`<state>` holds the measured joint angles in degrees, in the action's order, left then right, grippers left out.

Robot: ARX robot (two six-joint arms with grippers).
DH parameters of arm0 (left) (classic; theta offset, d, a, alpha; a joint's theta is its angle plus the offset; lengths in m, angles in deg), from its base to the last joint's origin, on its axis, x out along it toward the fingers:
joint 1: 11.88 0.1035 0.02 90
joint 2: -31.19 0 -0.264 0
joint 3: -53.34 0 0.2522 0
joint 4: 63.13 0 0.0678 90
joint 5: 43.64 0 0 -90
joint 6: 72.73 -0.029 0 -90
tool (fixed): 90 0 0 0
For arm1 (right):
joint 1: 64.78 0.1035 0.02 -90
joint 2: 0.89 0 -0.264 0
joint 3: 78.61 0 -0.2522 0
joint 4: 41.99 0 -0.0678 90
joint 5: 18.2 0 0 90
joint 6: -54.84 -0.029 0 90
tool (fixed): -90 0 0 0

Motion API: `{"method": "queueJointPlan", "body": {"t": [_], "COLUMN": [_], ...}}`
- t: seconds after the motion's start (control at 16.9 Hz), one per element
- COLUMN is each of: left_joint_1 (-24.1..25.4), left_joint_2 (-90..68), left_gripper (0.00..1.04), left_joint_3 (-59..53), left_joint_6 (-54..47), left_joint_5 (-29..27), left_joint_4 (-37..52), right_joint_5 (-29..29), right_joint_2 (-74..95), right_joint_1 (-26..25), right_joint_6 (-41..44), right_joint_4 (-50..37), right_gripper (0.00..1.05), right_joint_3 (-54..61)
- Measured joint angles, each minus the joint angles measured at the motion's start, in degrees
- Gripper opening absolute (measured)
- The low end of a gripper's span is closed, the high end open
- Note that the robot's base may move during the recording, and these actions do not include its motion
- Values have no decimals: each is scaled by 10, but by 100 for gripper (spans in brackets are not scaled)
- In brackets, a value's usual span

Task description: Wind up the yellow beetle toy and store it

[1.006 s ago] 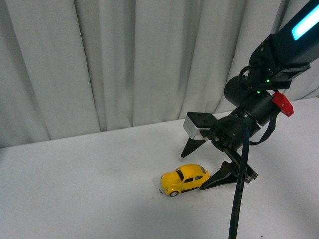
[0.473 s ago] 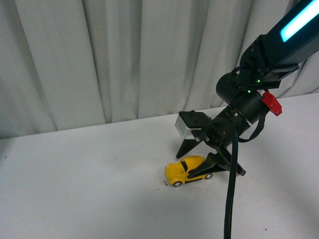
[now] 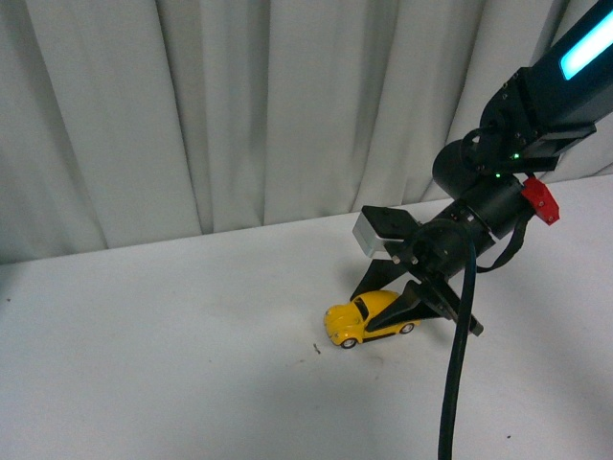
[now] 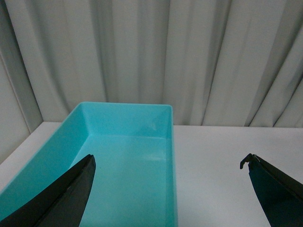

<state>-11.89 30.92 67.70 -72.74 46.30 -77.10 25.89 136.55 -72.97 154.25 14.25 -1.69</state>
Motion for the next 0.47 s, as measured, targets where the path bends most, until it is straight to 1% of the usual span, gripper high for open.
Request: {"method": "queueJointPlan", "body": {"t": [0.18, 0.47], "left_joint_1": [0, 0], "left_joint_2": [0, 0], "left_gripper": [98, 98], "left_joint_3": [0, 0], "left_joint_6": [0, 0], "left_joint_5": [0, 0], "left_joint_4": [0, 0], "right_joint_5": [-1, -2], "right_joint_2": [-14, -49], "right_joint_1": [-19, -76], "right_joint_6": [1, 2], "right_joint_4": [-17, -55], "right_gripper": [38, 38], "right_joint_3": [32, 112]}}
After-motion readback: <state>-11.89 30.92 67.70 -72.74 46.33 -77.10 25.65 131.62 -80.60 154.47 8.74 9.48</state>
